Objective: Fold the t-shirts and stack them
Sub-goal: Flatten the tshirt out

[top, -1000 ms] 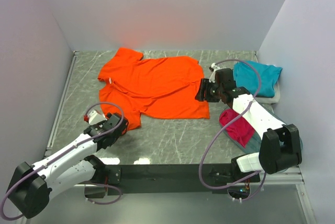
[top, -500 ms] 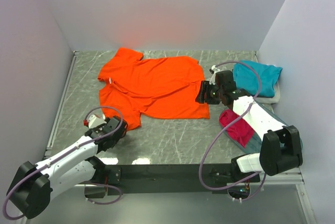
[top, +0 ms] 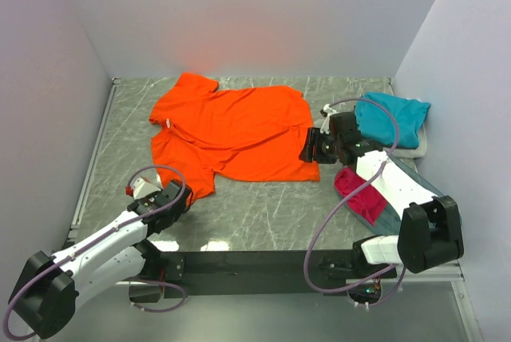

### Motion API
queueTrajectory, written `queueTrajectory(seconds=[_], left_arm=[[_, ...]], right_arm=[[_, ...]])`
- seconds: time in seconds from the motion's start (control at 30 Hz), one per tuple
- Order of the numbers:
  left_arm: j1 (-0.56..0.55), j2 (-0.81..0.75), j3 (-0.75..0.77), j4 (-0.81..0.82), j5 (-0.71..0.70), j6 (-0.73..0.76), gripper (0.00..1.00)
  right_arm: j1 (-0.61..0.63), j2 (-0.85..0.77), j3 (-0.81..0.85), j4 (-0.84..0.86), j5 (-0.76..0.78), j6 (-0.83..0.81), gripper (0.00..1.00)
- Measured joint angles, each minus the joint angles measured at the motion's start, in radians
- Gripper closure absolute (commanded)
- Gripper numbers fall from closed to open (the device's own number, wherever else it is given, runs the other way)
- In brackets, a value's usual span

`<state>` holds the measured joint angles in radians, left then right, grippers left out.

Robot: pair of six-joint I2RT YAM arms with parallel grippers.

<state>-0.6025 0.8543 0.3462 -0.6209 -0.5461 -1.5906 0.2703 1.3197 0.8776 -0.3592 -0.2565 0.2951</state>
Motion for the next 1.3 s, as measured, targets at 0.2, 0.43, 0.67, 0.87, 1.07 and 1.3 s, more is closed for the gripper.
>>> queueTrajectory(seconds=[0.2, 0.43, 0.67, 0.87, 1.07, 1.3], left_arm=[[0.004, -0.016, 0.0, -0.006, -0.003, 0.018, 0.99], [0.01, -0.097, 0.068, -0.08, -0.032, 0.06, 1.0], [0.014, -0.185, 0.18, -0.132, -0.065, 0.112, 0.99], [0.015, -0.245, 0.195, -0.187, -0.08, 0.134, 0.99], [0.016, -0.341, 0.22, -0.261, -0.099, 0.137, 0.99], [0.017, -0.388, 0.245, -0.298, -0.11, 0.139, 1.0]], right_arm=[[0.0, -0.022, -0.035, -0.005, 0.0, 0.003, 0.41], [0.0, -0.019, -0.077, -0.027, 0.039, 0.009, 0.41], [0.024, 0.019, -0.082, -0.06, 0.133, 0.032, 0.41], [0.103, 0.057, -0.082, -0.062, 0.198, 0.079, 0.41], [0.159, 0.132, -0.081, -0.073, 0.275, 0.123, 0.41], [0.166, 0.167, -0.081, -0.071, 0.336, 0.164, 0.41]])
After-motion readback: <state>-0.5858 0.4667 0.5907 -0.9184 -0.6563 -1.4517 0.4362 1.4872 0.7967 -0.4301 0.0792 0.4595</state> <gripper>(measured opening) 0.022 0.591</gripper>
